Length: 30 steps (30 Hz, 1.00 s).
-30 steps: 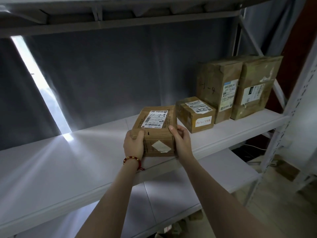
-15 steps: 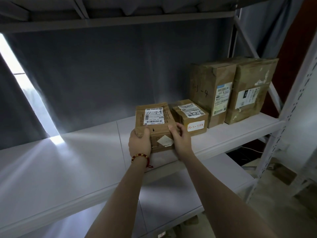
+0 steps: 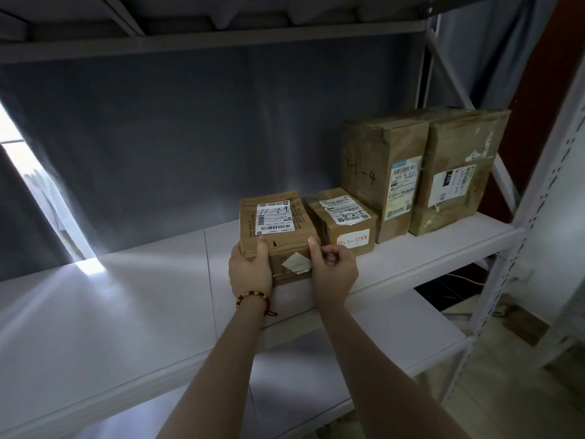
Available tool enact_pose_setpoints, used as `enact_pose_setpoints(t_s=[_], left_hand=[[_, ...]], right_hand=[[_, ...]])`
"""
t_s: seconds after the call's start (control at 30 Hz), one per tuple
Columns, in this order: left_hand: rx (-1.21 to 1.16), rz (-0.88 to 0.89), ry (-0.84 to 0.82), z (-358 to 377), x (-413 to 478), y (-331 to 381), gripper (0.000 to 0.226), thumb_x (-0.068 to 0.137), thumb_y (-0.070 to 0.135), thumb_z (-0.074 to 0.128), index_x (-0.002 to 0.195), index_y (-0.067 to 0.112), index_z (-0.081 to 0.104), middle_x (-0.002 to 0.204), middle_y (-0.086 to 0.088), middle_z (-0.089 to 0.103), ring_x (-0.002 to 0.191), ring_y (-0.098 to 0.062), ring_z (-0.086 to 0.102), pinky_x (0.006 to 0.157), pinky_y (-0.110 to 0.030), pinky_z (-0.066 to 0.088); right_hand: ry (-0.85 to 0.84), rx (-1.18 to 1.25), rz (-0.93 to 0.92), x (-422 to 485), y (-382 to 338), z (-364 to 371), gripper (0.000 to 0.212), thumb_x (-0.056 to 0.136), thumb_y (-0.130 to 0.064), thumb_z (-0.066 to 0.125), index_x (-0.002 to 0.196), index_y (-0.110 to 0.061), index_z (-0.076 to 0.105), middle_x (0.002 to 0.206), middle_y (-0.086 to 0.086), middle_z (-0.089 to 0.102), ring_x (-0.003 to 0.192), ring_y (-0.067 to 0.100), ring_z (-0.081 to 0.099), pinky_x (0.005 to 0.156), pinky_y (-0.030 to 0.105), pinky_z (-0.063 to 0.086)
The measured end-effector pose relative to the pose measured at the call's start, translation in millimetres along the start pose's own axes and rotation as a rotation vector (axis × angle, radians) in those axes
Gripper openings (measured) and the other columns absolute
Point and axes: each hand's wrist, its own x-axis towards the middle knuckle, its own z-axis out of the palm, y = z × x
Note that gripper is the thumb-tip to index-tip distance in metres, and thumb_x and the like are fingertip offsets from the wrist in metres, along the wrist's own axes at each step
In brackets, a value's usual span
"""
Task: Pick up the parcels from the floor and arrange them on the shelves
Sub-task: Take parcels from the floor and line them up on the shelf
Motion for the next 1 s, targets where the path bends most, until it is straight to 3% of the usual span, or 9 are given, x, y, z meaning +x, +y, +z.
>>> enact_pose_setpoints(t_s=[0.13, 0.33, 0.5, 0.63, 0.77, 0.87, 0.93, 1.0], left_hand=[[-0.013, -0.006, -0.011, 5, 1, 1, 0.033, 0.092, 0.053, 0.054, 0.106, 0.023, 0.057, 0.097, 0.003, 0.059, 0.088, -0.02, 0.056, 0.076, -0.031, 0.04], [-0.064, -0.022, -0.07, 9, 1, 4, 0.043, 0.091, 0.052, 0.058, 0.119, 0.019, 0.056, 0.103, 0.004, 0.061, 0.092, -0.017, 0.057, 0.077, -0.028, 0.039], [-0.104, -0.033, -0.121, 12, 3, 5, 0.042, 0.093, 0.046, 0.059, 0.121, 0.017, 0.05, 0.104, 0.005, 0.06, 0.084, -0.01, 0.056, 0.069, -0.024, 0.042], [-0.099, -0.052, -0.213, 18, 6, 4, 0.037, 0.088, 0.049, 0.059, 0.114, 0.025, 0.046, 0.113, 0.0, 0.064, 0.102, -0.021, 0.063, 0.095, -0.04, 0.049], [-0.173, -0.085, -0.281, 16, 6, 10, 0.044, 0.089, 0.041, 0.061, 0.122, 0.02, 0.042, 0.12, -0.005, 0.063, 0.106, -0.022, 0.062, 0.099, -0.041, 0.049], [-0.199, -0.167, -0.331, 11, 7, 12, 0.055, 0.091, 0.035, 0.063, 0.135, 0.013, 0.038, 0.12, -0.006, 0.061, 0.105, -0.02, 0.061, 0.091, -0.033, 0.048], [-0.226, -0.248, -0.374, 5, 9, 13, 0.055, 0.084, 0.039, 0.068, 0.127, 0.011, 0.047, 0.108, -0.005, 0.067, 0.093, -0.016, 0.066, 0.075, -0.029, 0.051], [-0.248, -0.309, -0.446, -2, 11, 14, 0.041, 0.081, 0.037, 0.07, 0.112, 0.011, 0.064, 0.09, -0.003, 0.073, 0.076, -0.012, 0.069, 0.057, -0.022, 0.05]], right_hand=[[0.011, -0.002, -0.047, 2, 1, -1, 0.025, 0.084, -0.023, 0.078, 0.076, -0.005, 0.061, 0.074, 0.005, 0.058, 0.062, 0.004, 0.048, 0.06, 0.007, 0.041], [-0.003, -0.056, -0.051, 6, 10, 1, 0.022, 0.09, -0.015, 0.068, 0.073, -0.005, 0.06, 0.076, 0.014, 0.059, 0.063, 0.003, 0.046, 0.06, 0.006, 0.037], [-0.028, -0.069, -0.044, 8, 13, 3, 0.02, 0.09, -0.016, 0.067, 0.075, -0.005, 0.062, 0.075, 0.01, 0.06, 0.062, 0.002, 0.047, 0.058, 0.006, 0.036], [-0.048, -0.078, -0.043, 8, 14, 3, 0.018, 0.09, -0.019, 0.067, 0.082, -0.004, 0.064, 0.08, 0.008, 0.061, 0.066, 0.001, 0.049, 0.061, 0.004, 0.037], [-0.05, -0.029, -0.024, 9, 15, 4, 0.019, 0.09, -0.023, 0.068, 0.086, -0.005, 0.064, 0.081, 0.006, 0.062, 0.066, 0.003, 0.052, 0.061, 0.006, 0.039], [-0.036, 0.034, -0.008, 10, 14, 4, 0.021, 0.09, -0.026, 0.069, 0.094, -0.008, 0.06, 0.078, 0.002, 0.06, 0.067, 0.007, 0.054, 0.059, 0.011, 0.043], [-0.031, 0.056, 0.002, 10, 12, 3, 0.03, 0.089, -0.029, 0.07, 0.108, -0.008, 0.058, 0.078, 0.004, 0.059, 0.066, 0.008, 0.054, 0.059, 0.012, 0.045], [-0.023, 0.056, -0.014, 10, 12, 2, 0.038, 0.089, -0.032, 0.07, 0.118, -0.011, 0.057, 0.078, 0.007, 0.059, 0.066, 0.008, 0.054, 0.062, 0.016, 0.047]])
